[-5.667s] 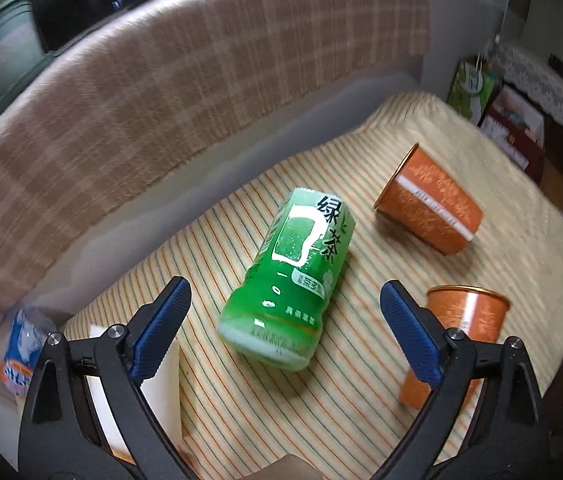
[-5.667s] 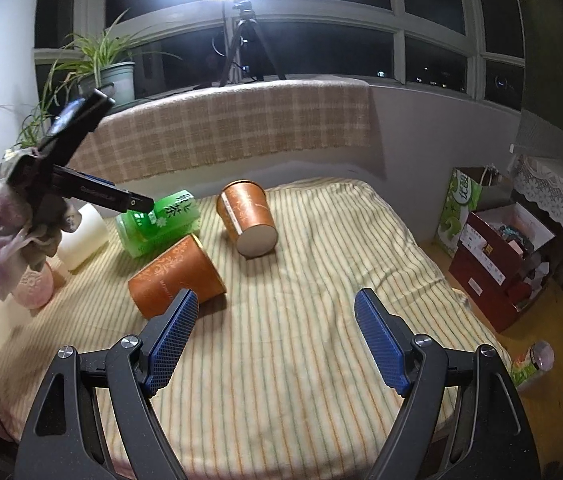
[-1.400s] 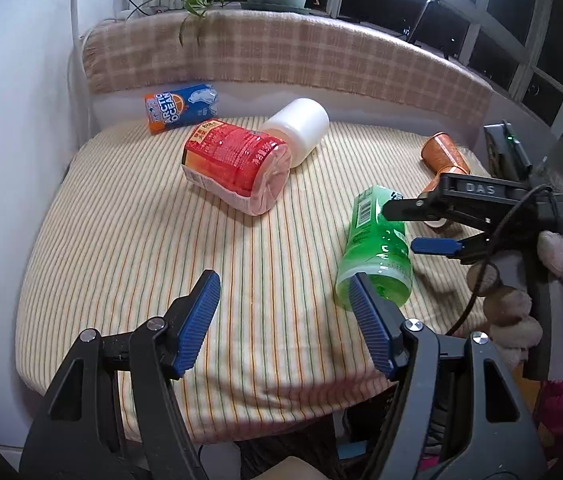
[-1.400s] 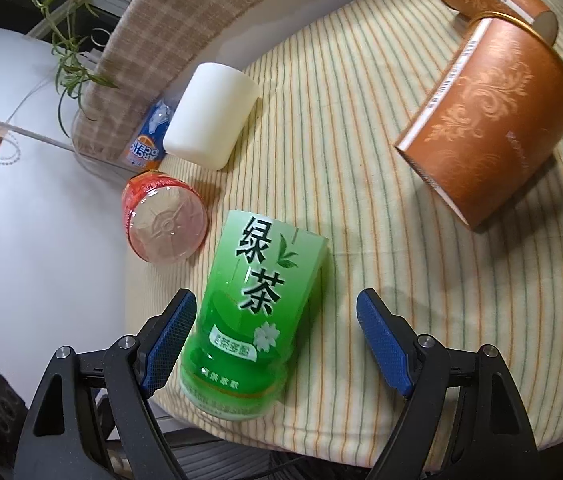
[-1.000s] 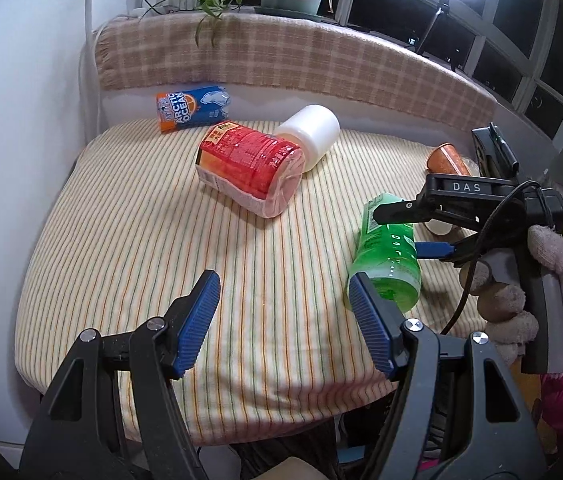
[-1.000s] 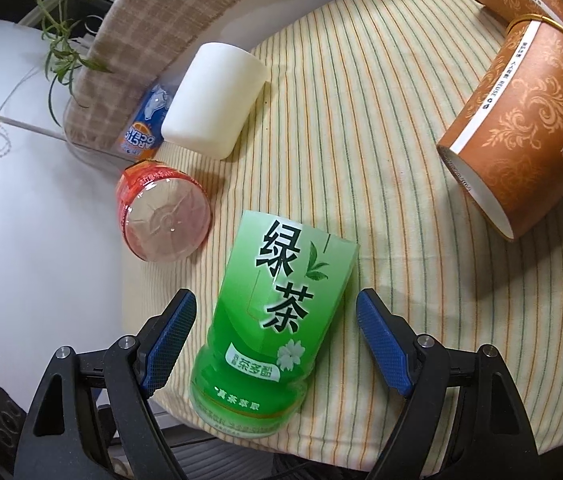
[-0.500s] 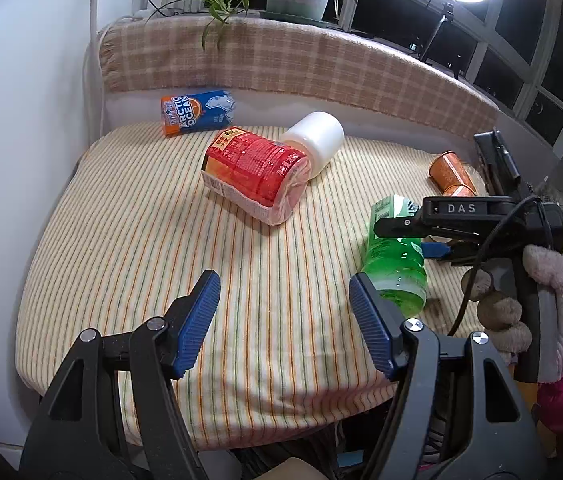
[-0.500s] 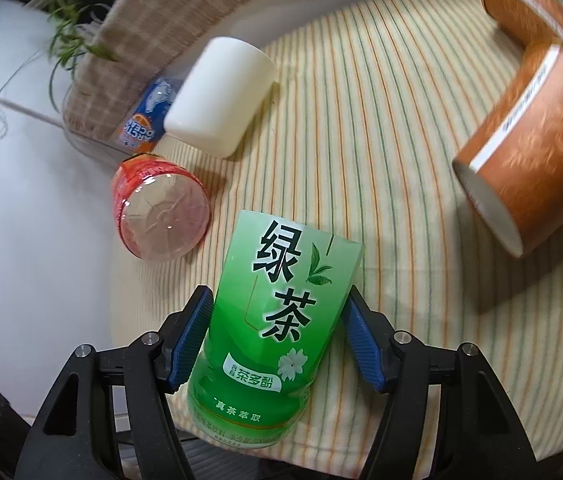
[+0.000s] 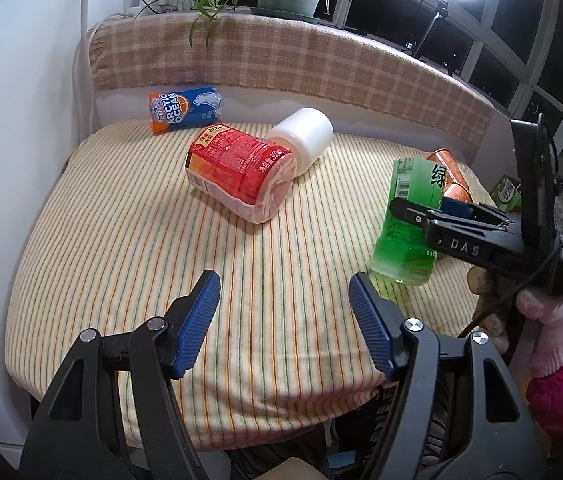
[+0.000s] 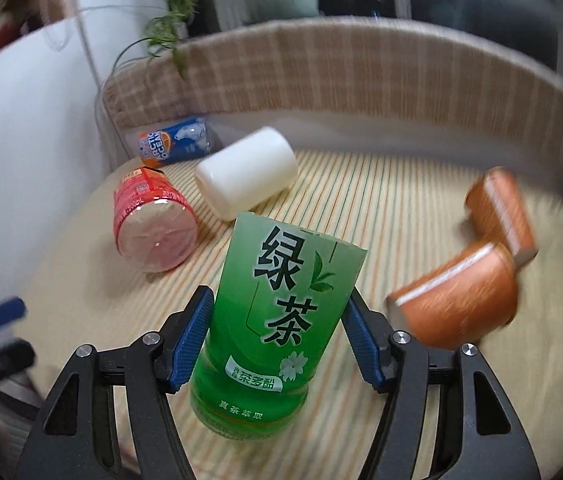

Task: Flip cup upright
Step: 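Rotate the held green bottle upright with the right tool, then lower the green bottle upright onto the table and open the right tool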

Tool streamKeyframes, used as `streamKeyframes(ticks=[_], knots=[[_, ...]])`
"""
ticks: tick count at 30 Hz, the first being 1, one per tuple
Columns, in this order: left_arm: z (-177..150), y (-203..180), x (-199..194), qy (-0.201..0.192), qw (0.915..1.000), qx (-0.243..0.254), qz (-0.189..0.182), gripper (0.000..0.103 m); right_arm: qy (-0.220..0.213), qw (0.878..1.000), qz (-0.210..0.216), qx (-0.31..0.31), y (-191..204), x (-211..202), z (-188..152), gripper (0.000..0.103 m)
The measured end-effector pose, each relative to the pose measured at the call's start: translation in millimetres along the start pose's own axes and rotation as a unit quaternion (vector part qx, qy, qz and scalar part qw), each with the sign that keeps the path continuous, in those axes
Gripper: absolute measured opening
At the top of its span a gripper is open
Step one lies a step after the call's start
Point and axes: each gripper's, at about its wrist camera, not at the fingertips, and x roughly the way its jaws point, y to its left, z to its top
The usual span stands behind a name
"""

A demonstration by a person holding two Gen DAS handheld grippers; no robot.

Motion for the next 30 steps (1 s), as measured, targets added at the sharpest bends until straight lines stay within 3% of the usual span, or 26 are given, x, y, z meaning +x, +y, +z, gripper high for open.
streamKeyframes(ticks=[13,23,30], knots=[[-1,2,1,0.004,1.0000,-0.002,0.003,0.069,-0.073,0.994,-0.057,-0.065,11,5,-7,0.063],[-3,0,2,0.007,1.0000,-0.002,0.000,0.069,-0.109,0.987,-0.063,-0.103,27,-17,-31,0.063],[-5,-3,-1,0.005,1.0000,0.001,0.001,0.069,-0.097,0.989,-0.046,-0.097,27,-22,-41,0.060]])
